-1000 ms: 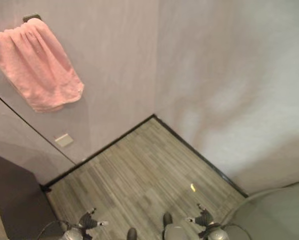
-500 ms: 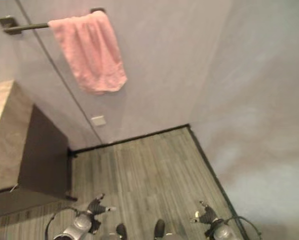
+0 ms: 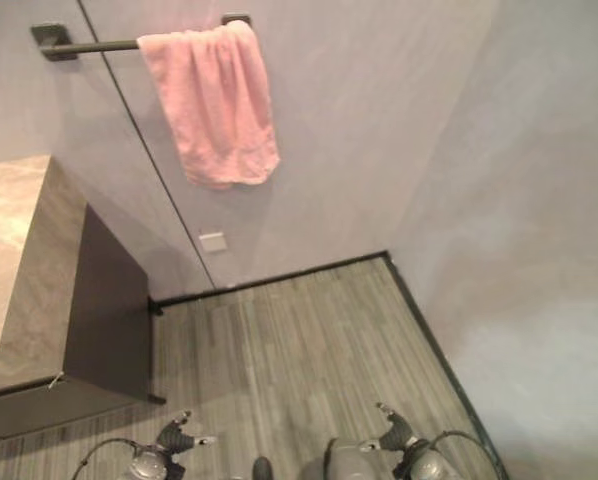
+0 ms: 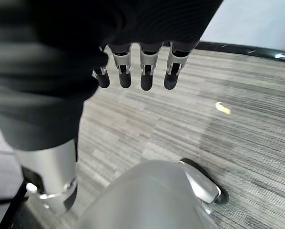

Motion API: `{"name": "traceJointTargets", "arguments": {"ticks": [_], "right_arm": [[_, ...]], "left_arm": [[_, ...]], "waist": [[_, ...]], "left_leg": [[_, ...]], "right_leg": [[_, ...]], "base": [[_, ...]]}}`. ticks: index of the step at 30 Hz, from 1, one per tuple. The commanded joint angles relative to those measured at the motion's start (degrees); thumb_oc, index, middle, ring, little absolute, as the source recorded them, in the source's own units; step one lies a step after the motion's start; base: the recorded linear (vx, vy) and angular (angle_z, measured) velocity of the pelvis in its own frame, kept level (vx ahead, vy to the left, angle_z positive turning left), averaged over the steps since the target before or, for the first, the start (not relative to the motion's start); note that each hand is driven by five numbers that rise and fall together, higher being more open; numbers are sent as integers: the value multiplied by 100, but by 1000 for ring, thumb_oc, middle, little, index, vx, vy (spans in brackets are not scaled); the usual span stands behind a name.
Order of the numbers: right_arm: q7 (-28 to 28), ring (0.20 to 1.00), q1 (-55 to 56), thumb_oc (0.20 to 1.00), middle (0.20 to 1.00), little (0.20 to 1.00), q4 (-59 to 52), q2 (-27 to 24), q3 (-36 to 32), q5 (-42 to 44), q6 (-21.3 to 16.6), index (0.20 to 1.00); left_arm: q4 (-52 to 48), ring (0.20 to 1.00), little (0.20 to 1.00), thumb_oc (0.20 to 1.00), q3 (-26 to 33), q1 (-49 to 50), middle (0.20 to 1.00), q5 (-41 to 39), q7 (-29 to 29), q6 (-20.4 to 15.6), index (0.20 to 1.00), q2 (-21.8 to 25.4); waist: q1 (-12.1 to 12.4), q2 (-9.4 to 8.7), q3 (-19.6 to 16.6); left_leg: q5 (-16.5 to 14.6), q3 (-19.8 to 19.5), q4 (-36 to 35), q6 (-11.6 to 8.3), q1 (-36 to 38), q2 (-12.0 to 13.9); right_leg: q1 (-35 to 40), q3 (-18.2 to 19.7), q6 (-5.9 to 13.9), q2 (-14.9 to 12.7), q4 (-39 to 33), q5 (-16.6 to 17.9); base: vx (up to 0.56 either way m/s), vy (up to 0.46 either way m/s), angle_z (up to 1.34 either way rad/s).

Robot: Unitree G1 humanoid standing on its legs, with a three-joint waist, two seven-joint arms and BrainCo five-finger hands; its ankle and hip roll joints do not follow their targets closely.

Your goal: Put brush and paste in cup on sink, flatten towel.

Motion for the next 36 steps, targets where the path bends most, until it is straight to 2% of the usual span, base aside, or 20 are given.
{"name": "traceJointTargets", "arguments": {"ticks": [1, 2, 3, 7, 13, 18, 19, 20, 24, 25, 31, 36], "right_arm": [[-20, 1000, -126, 1000, 1000, 1000, -160, -133, 55, 26, -118, 1000], [-38, 1000, -89, 1000, 1000, 1000, -148, -125, 61, 24, -110, 1000], [-52, 1000, -136, 1000, 1000, 1000, -73, -124, 106, 48, -109, 1000], [-35, 1000, -78, 1000, 1000, 1000, -38, -197, 2, 219, -104, 1000], [3, 1000, -127, 1000, 1000, 1000, 300, -146, -103, 546, -98, 1000], [88, 1000, -106, 1000, 1000, 1000, 526, -94, -155, 746, -102, 1000], [471, 1000, -241, 1000, 1000, 1000, 1716, -54, -1167, 2114, 129, 1000], [518, 1000, -224, 1000, 1000, 1000, 1643, -25, -1057, 2054, 126, 1000], [500, 1000, -276, 1000, 1000, 1000, 1691, 20, -995, 2007, 132, 1000], [479, 1000, -259, 1000, 1000, 1000, 1793, 44, -1011, 1940, 137, 1000], [483, 1000, -253, 1000, 1000, 1000, 1802, 30, -995, 1820, 140, 1000], [526, 1000, -314, 1000, 1000, 1000, 1774, 70, -960, 1764, 149, 1000]], "left_arm": [[-85, 1000, 1000, 1000, 45, -69, 1000, -158, 55, -162, 1000, 30], [-73, 1000, 1000, 1000, 65, -71, 1000, -188, 88, -166, 1000, 31], [28, 1000, 1000, 1000, 124, -102, 1000, -313, 104, -160, 1000, -26], [-2, 1000, 1000, 1000, 233, -24, 1000, -579, 93, -160, 1000, -74], [-8, 1000, 1000, 1000, 278, -15, 1000, -733, 86, -140, 1000, -136], [70, 1000, 1000, 1000, 272, 8, 1000, -715, 49, -125, 1000, -169], [327, 1000, 1000, 1000, 192, 36, 1000, -1019, -587, 195, 1000, -295], [267, 1000, 1000, 1000, 143, -11, 1000, -1007, -590, 189, 1000, -268], [274, 1000, 1000, 1000, 111, -90, 1000, -978, -587, 199, 1000, -269], [321, 1000, 1000, 1000, 146, -46, 1000, -964, -585, 196, 1000, -275], [371, 1000, 1000, 1000, 179, 25, 1000, -919, -608, 182, 1000, -272], [392, 1000, 1000, 1000, 212, 60, 1000, -887, -604, 146, 1000, -273]], "waist": [[-165, -24, -88], [-150, -76, -93], [-108, -156, -169], [-48, -164, -330], [-3, -161, -373], [27, -156, -407], [-105, 104, -277], [-96, 81, -201], [-78, 57, -72], [-67, 57, -132], [-24, 76, -222], [23, 149, -254]], "left_leg": [[-156, -375, 406, -145, -242, -26], [-188, -443, 496, -172, -267, -38], [-166, -515, 533, -249, -339, 21], [-110, -628, 484, -350, -337, 74], [-42, -770, 417, -450, -269, 179], [-24, -838, 344, -471, -187, 198], [-91, -260, 967, -404, -727, 169], [-241, -270, 1380, -397, -851, 151], [-423, -293, 1723, -344, -982, 151], [-485, -250, 1701, -279, -911, 111], [-486, -199, 1498, -224, -721, 46], [-463, -136, 1168, -128, -601, -66]], "right_leg": [[469, 169, 113, 87, -1204, 789], [575, 200, 94, 55, -1346, 814], [825, 329, 49, 178, -1624, 667], [1081, 167, -59, 225, -1919, 679], [1273, -77, -174, 286, -1980, 564], [1374, -198, -198, 285, -2007, 515], [1078, -268, -109, 116, -1150, 150], [1000, -329, -175, 115, -873, -12], [880, -369, -205, 112, -550, -130], [943, -339, -185, 101, -614, -103], [1158, -256, -148, 95, -929, -11], [1173, -131, 30, -25, -1091, 185]], "base": [[84, -114, 22], [63, -230, 44], [30, -200, 52], [70, -159, 38], [57, -93, 21], [49, -36, 16], [0, 0, 0], [-14, -15, -9], [-19, 12, 2], [63, 43, -3], [68, 69, -7], [53, 152, -9]]}}
